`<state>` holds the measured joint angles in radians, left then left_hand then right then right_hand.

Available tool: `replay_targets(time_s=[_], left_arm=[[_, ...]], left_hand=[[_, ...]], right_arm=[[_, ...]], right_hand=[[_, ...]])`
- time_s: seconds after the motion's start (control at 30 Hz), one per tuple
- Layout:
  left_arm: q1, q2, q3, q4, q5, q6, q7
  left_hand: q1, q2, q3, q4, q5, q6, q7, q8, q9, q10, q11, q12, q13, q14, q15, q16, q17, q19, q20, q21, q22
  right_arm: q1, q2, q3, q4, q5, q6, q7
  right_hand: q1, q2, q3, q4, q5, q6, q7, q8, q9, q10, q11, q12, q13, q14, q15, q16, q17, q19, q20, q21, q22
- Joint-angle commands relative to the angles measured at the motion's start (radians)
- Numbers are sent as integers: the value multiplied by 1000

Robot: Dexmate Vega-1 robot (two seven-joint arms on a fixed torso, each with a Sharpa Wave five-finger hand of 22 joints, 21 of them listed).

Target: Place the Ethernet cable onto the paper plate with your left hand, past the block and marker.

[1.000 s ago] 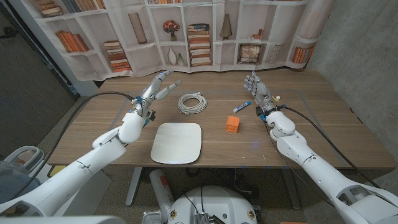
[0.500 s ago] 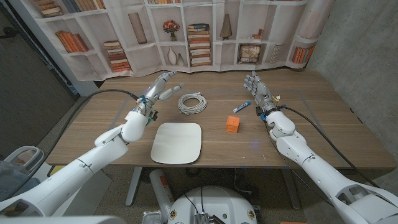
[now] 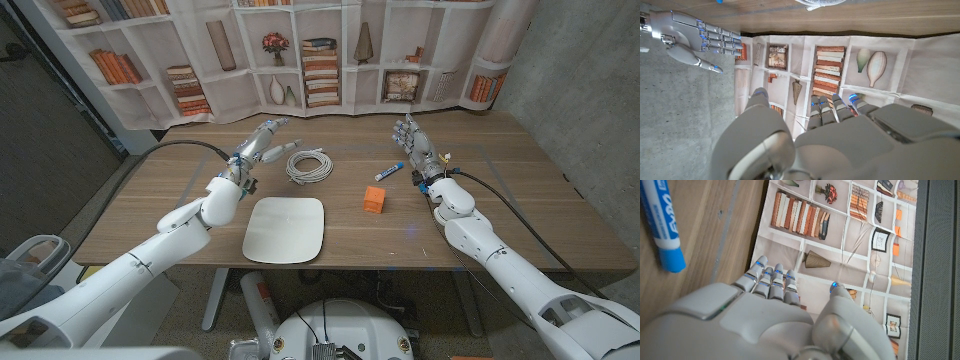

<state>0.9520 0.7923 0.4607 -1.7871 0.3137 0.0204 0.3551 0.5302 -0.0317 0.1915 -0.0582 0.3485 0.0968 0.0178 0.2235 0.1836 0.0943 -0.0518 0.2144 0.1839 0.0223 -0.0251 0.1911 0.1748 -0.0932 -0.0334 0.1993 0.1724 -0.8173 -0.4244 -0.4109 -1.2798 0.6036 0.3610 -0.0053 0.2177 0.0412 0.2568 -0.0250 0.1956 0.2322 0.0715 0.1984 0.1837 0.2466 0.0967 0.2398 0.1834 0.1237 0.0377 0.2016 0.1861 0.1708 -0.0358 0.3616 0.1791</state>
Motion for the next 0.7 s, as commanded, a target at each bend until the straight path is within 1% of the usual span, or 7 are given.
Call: replay_targets(time_s=[0.03, 0.07, 0.2, 0.27, 0.33, 0.53, 0.7], left_arm=[[-21, 5, 38, -37, 67, 99, -11], [-22, 7, 41, -42, 73, 112, -15], [-23, 10, 43, -48, 76, 120, -14], [-25, 12, 48, -52, 86, 132, -15], [-27, 11, 52, -53, 92, 138, -12], [-38, 18, 67, -65, 113, 171, -35], [-47, 23, 79, -79, 126, 208, -62]], left_hand=[[19, -6, 2, -13, 9, 8, 6, -4, 5, 10, 7, 1, 3, 8, -3, 0, 2, 4, 3, -1, 3], [23, -9, 2, -16, 10, 9, 7, -4, 6, 9, 11, 0, 3, 9, -3, 0, 2, 4, 4, -1, 3], [34, -17, 0, -24, 11, 10, 8, -4, 6, 12, 5, 0, 3, 10, -2, -1, 2, 10, 4, 1, 3], [38, -21, -1, -27, 11, 10, 8, -4, 6, 15, 7, 1, 4, 11, -1, -1, 2, 13, 5, 1, 3], [44, -26, -3, -32, 12, 13, 9, -4, 6, 17, 2, 1, 4, 11, -3, -1, 2, 15, 4, 2, 3], [57, -36, -6, -41, 14, 19, 7, -2, 6, 18, 4, 0, 4, 11, -4, -2, 2, 18, 5, 2, 3], [68, -45, -9, -49, 15, 21, 5, -2, 6, 19, -3, -1, 4, 11, -6, -3, 2, 19, 6, 1, 3]], right_arm=[[5, 7, 2, 16, 9, 6, 10], [5, 7, 2, 16, 9, 6, 10], [7, 8, 2, 19, 10, 6, 13], [9, 9, 1, 20, 10, 7, 14], [11, 10, 1, 21, 10, 8, 14], [15, 11, -1, 23, 9, 6, 17], [19, 14, -1, 30, 10, 6, 18]], right_hand=[[10, 2, 3, -7, -2, 10, -1, 0, 4, 13, 0, -5, 3, 13, 2, -3, 3, 11, -18, -5, 3], [10, 2, 3, -7, -2, 10, -1, 0, 4, 14, 0, -5, 3, 12, 1, -3, 3, 11, -17, -5, 3], [9, 2, 2, -7, -3, 10, -1, 0, 4, 14, 0, -5, 3, 12, 1, -4, 3, 11, -17, -6, 3], [9, 2, 2, -7, -3, 9, -1, 0, 4, 15, 1, -5, 3, 13, 1, -4, 3, 12, -17, -7, 3], [9, 2, 2, -7, -3, 10, -1, 0, 4, 14, 0, -6, 3, 13, 1, -4, 4, 12, -18, -7, 3], [9, 3, 2, -8, -3, 9, -2, -1, 4, 15, 1, -6, 3, 13, 1, -4, 4, 13, -17, -9, 3], [8, 3, 2, -9, -3, 9, -2, -1, 4, 15, 1, -7, 3, 14, 1, -4, 4, 14, -17, -10, 3]])
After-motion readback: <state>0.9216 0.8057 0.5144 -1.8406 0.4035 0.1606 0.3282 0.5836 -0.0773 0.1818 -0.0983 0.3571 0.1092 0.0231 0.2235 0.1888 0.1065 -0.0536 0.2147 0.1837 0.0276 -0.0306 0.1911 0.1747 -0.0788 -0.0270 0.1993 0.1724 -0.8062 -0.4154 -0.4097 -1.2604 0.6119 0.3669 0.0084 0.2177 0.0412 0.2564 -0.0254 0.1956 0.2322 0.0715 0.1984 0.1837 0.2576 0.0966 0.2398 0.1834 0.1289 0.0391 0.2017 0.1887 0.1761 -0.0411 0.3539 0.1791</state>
